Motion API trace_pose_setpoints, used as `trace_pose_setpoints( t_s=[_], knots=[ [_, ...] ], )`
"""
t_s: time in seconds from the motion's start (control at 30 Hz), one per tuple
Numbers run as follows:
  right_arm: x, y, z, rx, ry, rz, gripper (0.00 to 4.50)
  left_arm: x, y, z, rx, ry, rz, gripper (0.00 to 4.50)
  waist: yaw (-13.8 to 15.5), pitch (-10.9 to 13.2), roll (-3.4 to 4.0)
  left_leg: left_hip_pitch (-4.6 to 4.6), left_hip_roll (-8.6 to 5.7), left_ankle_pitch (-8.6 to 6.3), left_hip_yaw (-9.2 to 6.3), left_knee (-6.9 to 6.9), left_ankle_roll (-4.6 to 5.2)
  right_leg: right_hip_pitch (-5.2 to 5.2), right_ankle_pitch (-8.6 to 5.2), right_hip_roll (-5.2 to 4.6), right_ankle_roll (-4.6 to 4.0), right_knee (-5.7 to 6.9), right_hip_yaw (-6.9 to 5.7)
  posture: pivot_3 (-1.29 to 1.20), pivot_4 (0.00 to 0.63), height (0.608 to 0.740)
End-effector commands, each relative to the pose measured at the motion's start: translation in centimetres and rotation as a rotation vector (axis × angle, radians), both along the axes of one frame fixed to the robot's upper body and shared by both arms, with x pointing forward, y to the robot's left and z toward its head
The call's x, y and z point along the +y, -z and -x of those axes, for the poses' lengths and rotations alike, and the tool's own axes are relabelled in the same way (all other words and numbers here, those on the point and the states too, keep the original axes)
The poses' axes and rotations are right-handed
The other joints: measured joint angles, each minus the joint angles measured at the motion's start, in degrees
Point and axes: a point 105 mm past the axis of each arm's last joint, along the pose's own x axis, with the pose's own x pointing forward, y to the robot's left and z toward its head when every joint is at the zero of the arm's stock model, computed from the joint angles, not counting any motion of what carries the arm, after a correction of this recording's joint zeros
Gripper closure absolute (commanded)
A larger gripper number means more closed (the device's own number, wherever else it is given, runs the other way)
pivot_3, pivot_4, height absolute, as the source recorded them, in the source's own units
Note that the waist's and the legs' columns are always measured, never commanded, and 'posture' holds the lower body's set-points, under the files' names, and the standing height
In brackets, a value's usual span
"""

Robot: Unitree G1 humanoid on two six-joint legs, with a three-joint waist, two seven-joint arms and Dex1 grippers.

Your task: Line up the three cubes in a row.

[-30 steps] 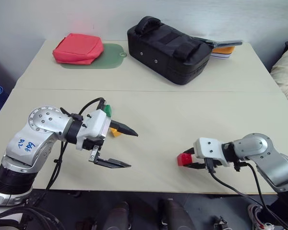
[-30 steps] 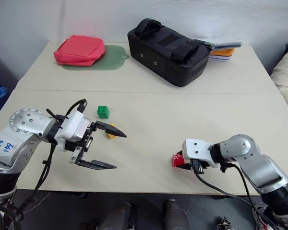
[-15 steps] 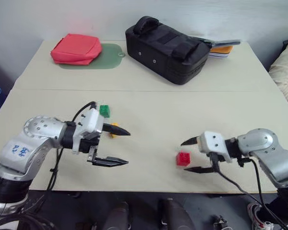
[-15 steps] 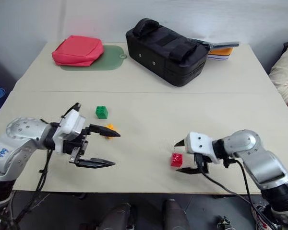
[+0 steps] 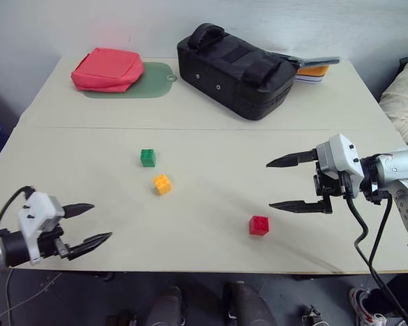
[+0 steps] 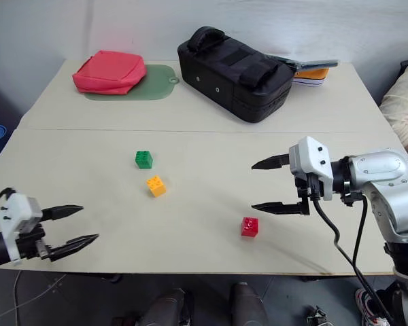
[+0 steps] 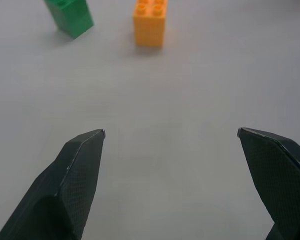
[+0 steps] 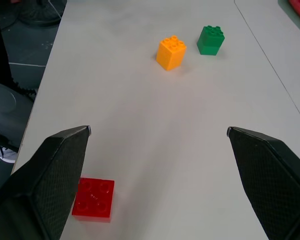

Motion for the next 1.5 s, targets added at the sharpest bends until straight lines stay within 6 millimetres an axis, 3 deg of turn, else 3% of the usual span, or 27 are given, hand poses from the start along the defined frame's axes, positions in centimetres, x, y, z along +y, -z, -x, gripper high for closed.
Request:
trace_pose_setpoints(
  t_s=[0.03,0.23,0.33,0.53,0.7,0.8,0.9,1.3,1.5],
  knots=[
    [0.5,-0.9,0.3,-0.040,-0.023,-0.018,0.01,-0.4,-1.7,-1.7,-0.087,0.039,-0.030,0.00,0.11,0.00,0.00,0.01,0.00,-0.02,0.00,0.00,0.01,0.01,0.00,-0.01,0.00,0.00,0.00,0.00,0.150,0.740],
    [0.8,-1.4,0.3,-0.064,-0.026,-0.026,0.01,-1.2,-4.1,-7.6,-0.171,0.173,-0.117,0.00,0.75,0.00,0.01,0.00,-0.06,0.10,0.01,-0.01,-0.24,-0.03,0.00,-0.04,0.00,0.03,-0.02,0.00,0.150,0.740],
    [1.0,-1.7,0.6,-0.083,-0.026,-0.029,0.01,-1.4,-5.5,-11.5,-0.206,0.224,-0.198,0.00,0.92,0.00,0.00,-0.11,-0.09,0.09,0.06,-0.01,-0.26,-0.13,0.01,0.02,0.01,0.07,-0.05,0.00,0.150,0.740],
    [1.6,-2.1,1.1,-0.109,-0.023,-0.040,0.01,-3.3,-5.4,-15.4,-0.119,0.380,-0.271,0.00,1.16,0.00,-0.02,-0.24,-0.11,0.10,0.45,0.18,-0.14,-0.27,0.05,0.10,0.10,0.38,-0.20,0.00,0.150,0.740],
    [2.2,-2.9,1.6,-0.144,-0.017,-0.068,0.01,-5.1,-4.6,-17.3,-0.052,0.440,-0.307,0.00,1.13,0.04,-0.09,-0.35,-0.11,0.03,0.83,0.44,0.05,-0.48,0.14,0.07,0.26,0.54,-0.57,0.00,0.150,0.740],
    [2.4,-3.1,1.9,-0.152,-0.008,-0.081,0.01,-6.1,-4.4,-18.5,-0.052,0.433,-0.325,0.00,1.22,0.03,-0.11,-1.04,-0.06,0.00,0.77,1.04,0.11,-1.06,0.18,0.06,0.34,0.82,-0.63,0.00,0.150,0.740],
    [2.4,-3.1,2.3,-0.148,0.000,-0.081,0.01,-7.1,-4.5,-19.3,-0.052,0.418,-0.320,0.00,1.34,0.04,-0.15,-1.11,-0.08,-0.01,0.77,1.13,0.14,-1.09,0.21,0.03,0.38,0.85,-0.65,0.00,0.150,0.740],
    [2.4,-3.6,3.0,-0.155,0.029,-0.094,0.01,-8.8,-3.0,-20.7,0.006,0.356,-0.302,0.00,1.29,0.05,-0.20,-1.13,-0.09,-0.03,0.77,1.13,0.16,-1.10,0.22,0.02,0.40,0.83,-0.70,0.00,0.150,0.740],
    [2.4,-3.7,3.4,-0.159,0.041,-0.100,0.00,-9.0,-2.1,-20.7,0.060,0.352,-0.338,1.38,1.42,0.05,-0.21,-1.14,-0.10,-0.03,0.76,1.13,0.16,-1.09,0.22,0.01,0.41,0.83,-0.71,0.00,0.150,0.740]
  ],
)
